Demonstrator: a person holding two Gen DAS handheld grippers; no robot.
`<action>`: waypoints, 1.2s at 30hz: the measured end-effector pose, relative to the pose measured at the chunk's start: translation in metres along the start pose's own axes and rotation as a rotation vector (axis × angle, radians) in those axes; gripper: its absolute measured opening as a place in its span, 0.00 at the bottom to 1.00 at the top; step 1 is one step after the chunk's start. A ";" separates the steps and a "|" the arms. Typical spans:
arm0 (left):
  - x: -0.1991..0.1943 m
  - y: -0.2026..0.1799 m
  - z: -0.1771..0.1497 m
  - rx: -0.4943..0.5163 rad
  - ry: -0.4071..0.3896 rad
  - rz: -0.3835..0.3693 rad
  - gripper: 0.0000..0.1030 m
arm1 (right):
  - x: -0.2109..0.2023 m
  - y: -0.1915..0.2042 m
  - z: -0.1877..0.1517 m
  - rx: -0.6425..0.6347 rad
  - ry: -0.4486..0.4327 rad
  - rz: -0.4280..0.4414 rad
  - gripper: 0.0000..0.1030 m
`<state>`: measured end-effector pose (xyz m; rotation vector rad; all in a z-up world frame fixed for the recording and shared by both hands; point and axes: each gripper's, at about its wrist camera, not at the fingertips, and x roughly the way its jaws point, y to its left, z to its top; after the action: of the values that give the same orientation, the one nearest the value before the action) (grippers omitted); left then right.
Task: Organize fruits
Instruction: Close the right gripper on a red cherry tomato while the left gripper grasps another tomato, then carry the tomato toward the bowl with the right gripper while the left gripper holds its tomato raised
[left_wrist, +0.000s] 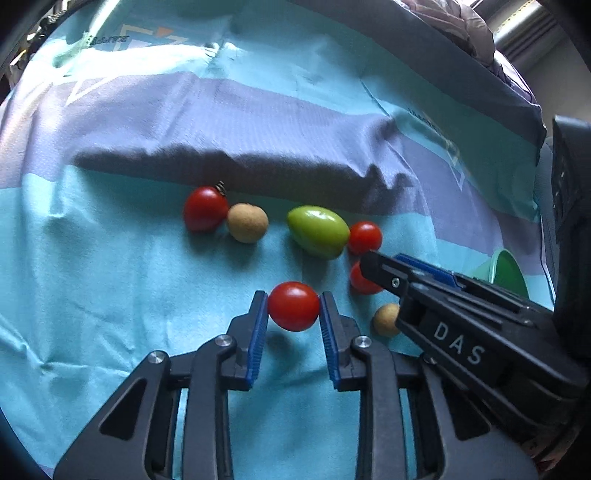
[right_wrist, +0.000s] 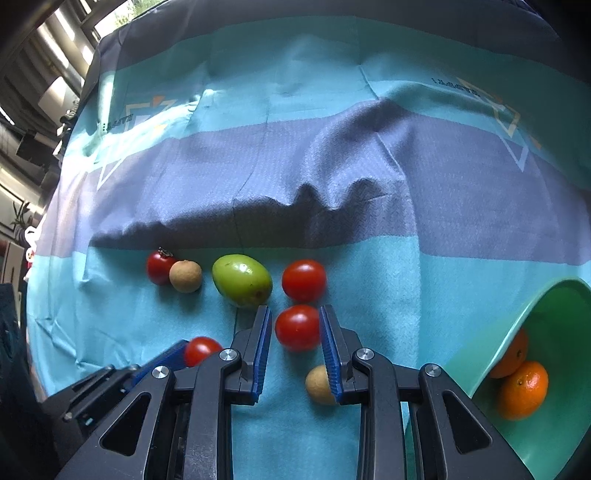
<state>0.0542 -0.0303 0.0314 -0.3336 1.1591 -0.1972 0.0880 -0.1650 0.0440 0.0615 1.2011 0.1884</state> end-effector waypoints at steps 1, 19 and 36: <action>-0.003 0.001 0.001 0.012 -0.007 0.019 0.27 | 0.000 0.001 0.000 0.001 0.000 -0.009 0.29; -0.045 0.023 0.013 -0.053 -0.139 0.055 0.27 | 0.019 0.011 -0.004 -0.009 0.022 -0.105 0.29; -0.082 -0.033 -0.005 0.088 -0.229 -0.173 0.27 | -0.086 -0.039 -0.059 0.143 -0.272 0.119 0.29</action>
<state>0.0180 -0.0356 0.1118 -0.3693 0.8928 -0.3518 0.0073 -0.2221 0.0962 0.2757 0.9388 0.1914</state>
